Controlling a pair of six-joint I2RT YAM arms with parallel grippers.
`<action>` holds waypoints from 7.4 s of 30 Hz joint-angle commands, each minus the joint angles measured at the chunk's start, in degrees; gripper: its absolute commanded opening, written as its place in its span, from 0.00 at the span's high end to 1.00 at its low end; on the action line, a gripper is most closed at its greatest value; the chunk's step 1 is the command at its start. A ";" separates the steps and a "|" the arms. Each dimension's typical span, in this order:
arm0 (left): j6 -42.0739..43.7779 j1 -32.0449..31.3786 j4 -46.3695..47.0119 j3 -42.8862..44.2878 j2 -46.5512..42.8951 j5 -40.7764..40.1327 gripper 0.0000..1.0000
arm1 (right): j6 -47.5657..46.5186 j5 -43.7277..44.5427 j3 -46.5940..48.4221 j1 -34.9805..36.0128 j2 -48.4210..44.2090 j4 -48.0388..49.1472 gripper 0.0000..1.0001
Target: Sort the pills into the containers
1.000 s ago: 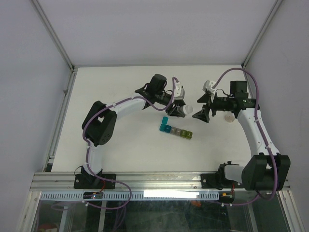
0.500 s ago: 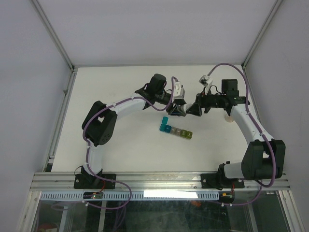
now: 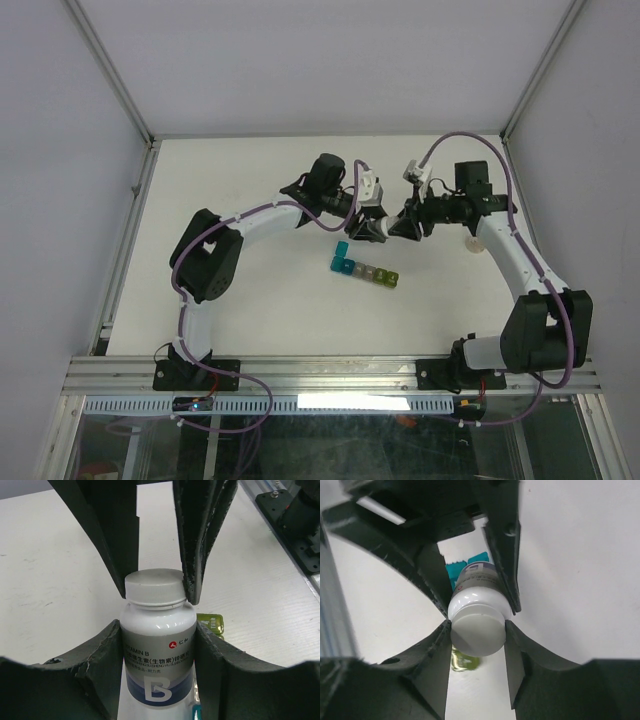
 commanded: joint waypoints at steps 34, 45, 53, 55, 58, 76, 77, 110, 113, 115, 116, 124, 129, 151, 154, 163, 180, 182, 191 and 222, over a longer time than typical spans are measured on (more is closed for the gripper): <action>4.81 1.64 1.48 -1.76 -2.81 5.48 1.00 | 8.86 -2.51 -1.76 -2.46 -1.70 7.38 0.05; 3.91 1.63 1.64 -0.93 -1.74 4.98 1.00 | 14.81 5.64 -1.64 2.13 -1.14 9.88 0.37; 4.31 1.65 1.59 -1.42 -2.03 5.08 1.00 | 6.15 1.05 -0.70 2.66 -1.69 6.41 0.80; 4.79 1.66 1.47 -1.77 -2.36 5.25 1.00 | -7.45 -2.86 -0.38 3.01 -2.15 2.50 0.86; 5.31 1.66 1.42 -2.09 -2.57 6.18 1.00 | -30.63 -7.24 2.56 3.41 -1.10 -8.02 0.87; 6.80 2.57 0.88 -3.68 -4.03 7.47 1.00 | -74.64 -5.86 12.94 3.84 1.58 -32.19 0.86; 6.81 2.54 0.91 -3.72 -4.06 7.50 1.00 | -73.45 -6.89 12.61 3.64 0.77 -31.86 0.86; 5.30 2.53 0.39 0.64 1.70 13.44 1.00 | -91.39 3.72 12.69 5.62 -0.09 -39.95 0.78; 4.80 2.52 0.23 1.67 2.94 14.56 1.00 | -90.78 5.41 15.22 5.62 1.80 -40.45 0.77; 4.75 2.52 0.30 2.00 3.15 14.50 1.00 | -88.72 4.77 14.82 5.64 2.25 -39.77 0.72; 4.83 2.53 0.24 2.03 3.14 14.31 1.00 | -87.08 4.03 14.16 5.64 2.16 -38.96 0.67; 5.45 2.76 0.18 1.31 2.66 12.70 1.00 | -66.56 0.18 9.61 6.10 -1.10 -29.68 0.01; 5.66 2.88 0.19 1.07 2.28 12.44 1.00 | -56.18 -0.28 5.34 5.26 -5.43 -20.98 0.01; 1.71 2.99 3.11 1.51 2.91 10.49 1.00 | -24.27 9.53 -6.69 8.65 -9.92 9.12 0.16; 1.71 2.99 3.12 1.43 2.79 10.41 1.00 | -24.56 11.16 -6.77 9.16 -9.45 9.13 0.26; 1.72 2.98 3.10 1.33 2.71 10.14 1.00 | -24.39 13.33 -6.39 9.88 -8.63 8.90 0.45; -1.90 3.85 10.09 -2.39 0.57 9.47 1.00 | -9.63 6.58 -4.99 -4.82 -10.71 12.01 0.93; -3.92 3.99 13.38 -4.17 -0.45 8.66 1.00 | -2.51 10.95 -6.11 -6.04 -7.14 16.91 1.00; -7.05 4.24 20.15 -10.06 -5.29 1.81 1.00 | 12.20 28.19 5.80 -3.61 17.32 15.32 0.91; -23.55 -6.87 8.92 -40.73 -42.68 -15.65 1.00 | -52.87 -24.56 -12.12 1.35 -24.55 -15.71 0.01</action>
